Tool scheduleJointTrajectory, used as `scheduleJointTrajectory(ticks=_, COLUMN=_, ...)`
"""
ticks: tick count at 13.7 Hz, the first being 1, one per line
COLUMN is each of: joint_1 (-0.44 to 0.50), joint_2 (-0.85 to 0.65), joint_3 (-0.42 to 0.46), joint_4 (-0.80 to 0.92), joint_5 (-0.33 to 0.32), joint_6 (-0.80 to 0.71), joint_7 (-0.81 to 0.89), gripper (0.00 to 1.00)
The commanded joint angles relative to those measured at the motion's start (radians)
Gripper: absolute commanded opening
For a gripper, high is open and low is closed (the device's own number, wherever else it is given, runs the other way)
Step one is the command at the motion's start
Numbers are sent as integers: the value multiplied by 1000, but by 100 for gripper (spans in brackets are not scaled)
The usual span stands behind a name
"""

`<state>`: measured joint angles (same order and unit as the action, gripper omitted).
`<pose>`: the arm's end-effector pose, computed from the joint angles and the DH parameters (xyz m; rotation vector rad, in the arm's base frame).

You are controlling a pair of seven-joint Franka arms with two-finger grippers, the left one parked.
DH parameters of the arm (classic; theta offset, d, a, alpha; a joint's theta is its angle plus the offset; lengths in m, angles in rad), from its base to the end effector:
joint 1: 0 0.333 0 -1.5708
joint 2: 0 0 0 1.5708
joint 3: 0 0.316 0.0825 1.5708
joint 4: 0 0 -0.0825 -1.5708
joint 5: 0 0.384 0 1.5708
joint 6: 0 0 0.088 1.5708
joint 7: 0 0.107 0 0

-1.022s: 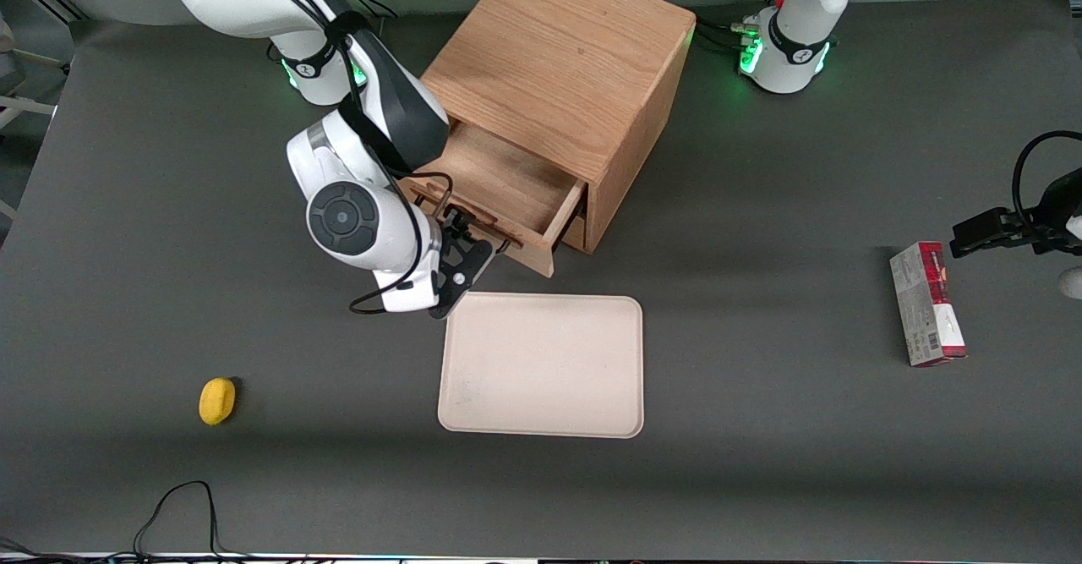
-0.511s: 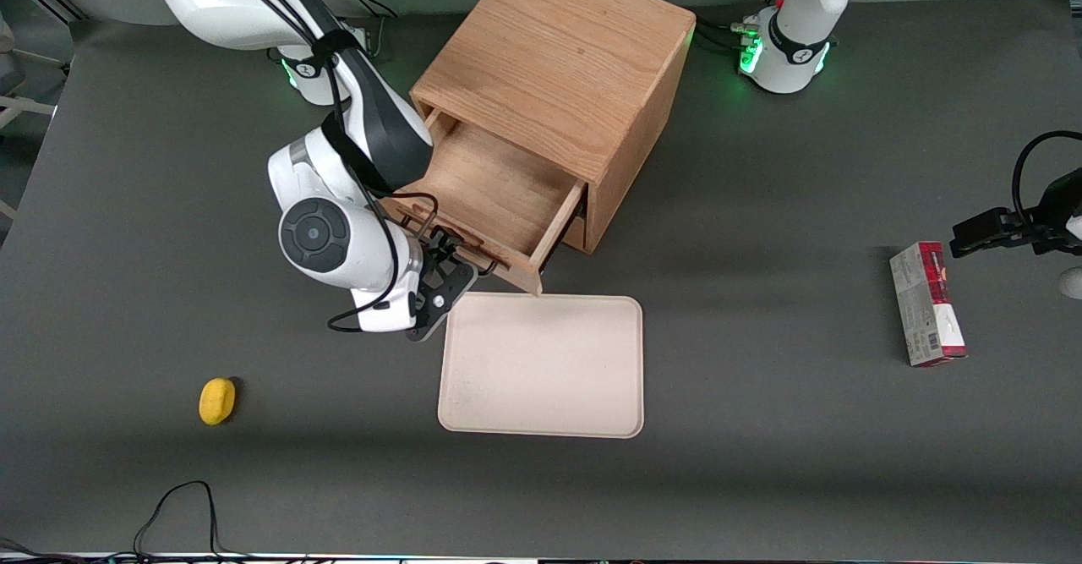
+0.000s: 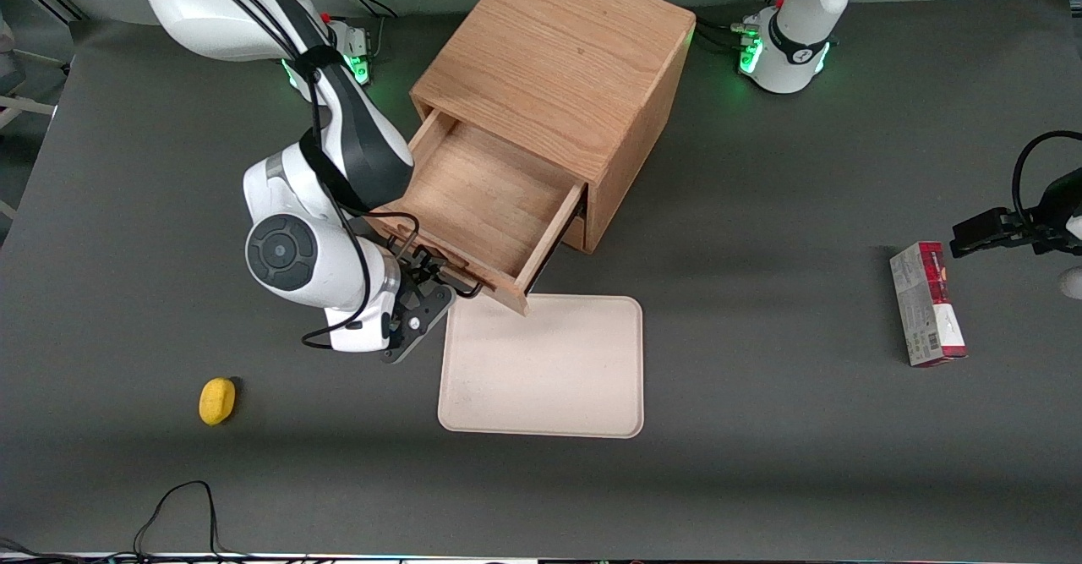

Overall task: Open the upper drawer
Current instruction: 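Pull the upper drawer outward from the cabinet with the right gripper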

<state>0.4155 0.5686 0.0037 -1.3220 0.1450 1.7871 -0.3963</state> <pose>0.6409 0.2985 0.3978 -2.7738 -1.1345 0.1576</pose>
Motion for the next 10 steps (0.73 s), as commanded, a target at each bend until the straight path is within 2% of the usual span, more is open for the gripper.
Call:
scheduleJointTrajectory(ticks=1, joint_1=-11, joint_2=27, joint_3=-10, joint_4=41, joint_5=-13, joint_6=21, joint_7=-19, gripper=100)
scheduleJointTrajectory(ticks=10, joint_1=-24, joint_2=50, joint_3=-31, joint_4=75, joint_5=-13, joint_6=38, joint_7=-22, gripper=100)
